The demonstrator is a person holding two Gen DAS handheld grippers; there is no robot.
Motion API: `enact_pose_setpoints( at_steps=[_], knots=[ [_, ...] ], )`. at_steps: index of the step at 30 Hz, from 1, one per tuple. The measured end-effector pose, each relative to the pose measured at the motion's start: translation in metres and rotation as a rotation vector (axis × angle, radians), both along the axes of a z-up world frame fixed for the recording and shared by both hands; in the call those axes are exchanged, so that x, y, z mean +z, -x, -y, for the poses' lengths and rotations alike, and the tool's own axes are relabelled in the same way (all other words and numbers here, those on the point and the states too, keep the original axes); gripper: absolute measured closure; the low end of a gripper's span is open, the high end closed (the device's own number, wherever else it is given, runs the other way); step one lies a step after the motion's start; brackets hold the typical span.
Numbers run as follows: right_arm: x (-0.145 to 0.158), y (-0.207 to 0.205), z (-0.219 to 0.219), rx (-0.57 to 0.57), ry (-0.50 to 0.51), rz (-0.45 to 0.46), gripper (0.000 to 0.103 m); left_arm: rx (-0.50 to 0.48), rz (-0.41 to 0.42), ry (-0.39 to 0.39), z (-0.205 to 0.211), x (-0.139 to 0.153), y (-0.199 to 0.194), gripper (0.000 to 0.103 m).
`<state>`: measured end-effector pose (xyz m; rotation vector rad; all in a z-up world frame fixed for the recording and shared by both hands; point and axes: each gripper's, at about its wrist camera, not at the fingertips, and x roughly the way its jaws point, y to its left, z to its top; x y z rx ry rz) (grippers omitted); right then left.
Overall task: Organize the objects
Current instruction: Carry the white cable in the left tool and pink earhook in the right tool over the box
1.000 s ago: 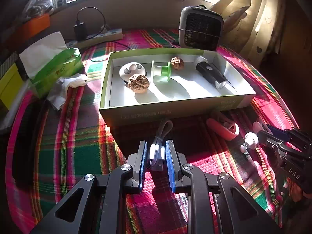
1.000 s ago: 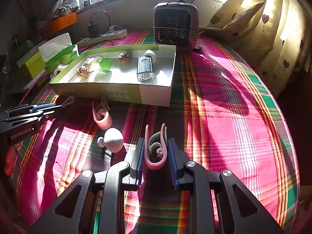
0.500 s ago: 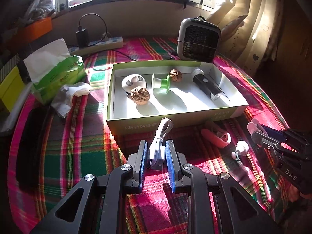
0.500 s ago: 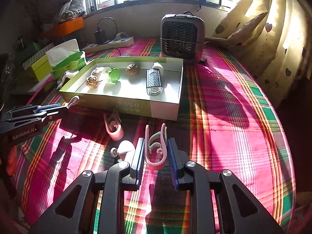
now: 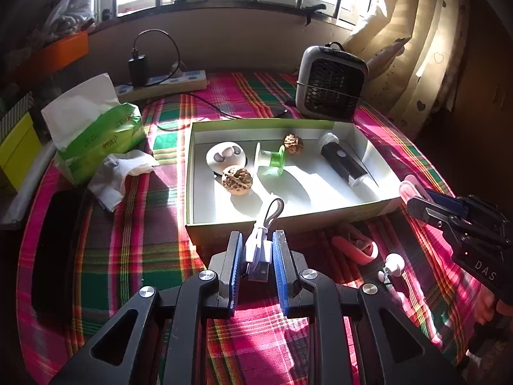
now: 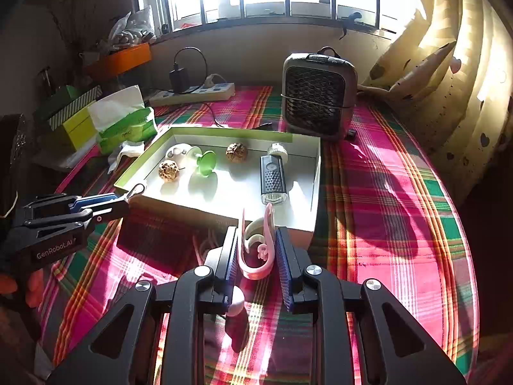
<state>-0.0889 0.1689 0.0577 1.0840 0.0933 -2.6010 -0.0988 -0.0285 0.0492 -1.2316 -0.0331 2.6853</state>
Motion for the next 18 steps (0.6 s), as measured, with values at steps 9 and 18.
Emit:
enact_pose_setpoints(
  at_steps=[9,18],
  knots=[
    [0.004,0.025,0.014,0.035,0.008,0.010,0.079,0.014,-0.002,-0.011,0.004,0.005,0.017,0.086],
    [0.005,0.046,0.025,0.062,0.012,0.026,0.079,0.018,0.015,-0.011,0.005,0.000,0.030,0.086]
  ],
)
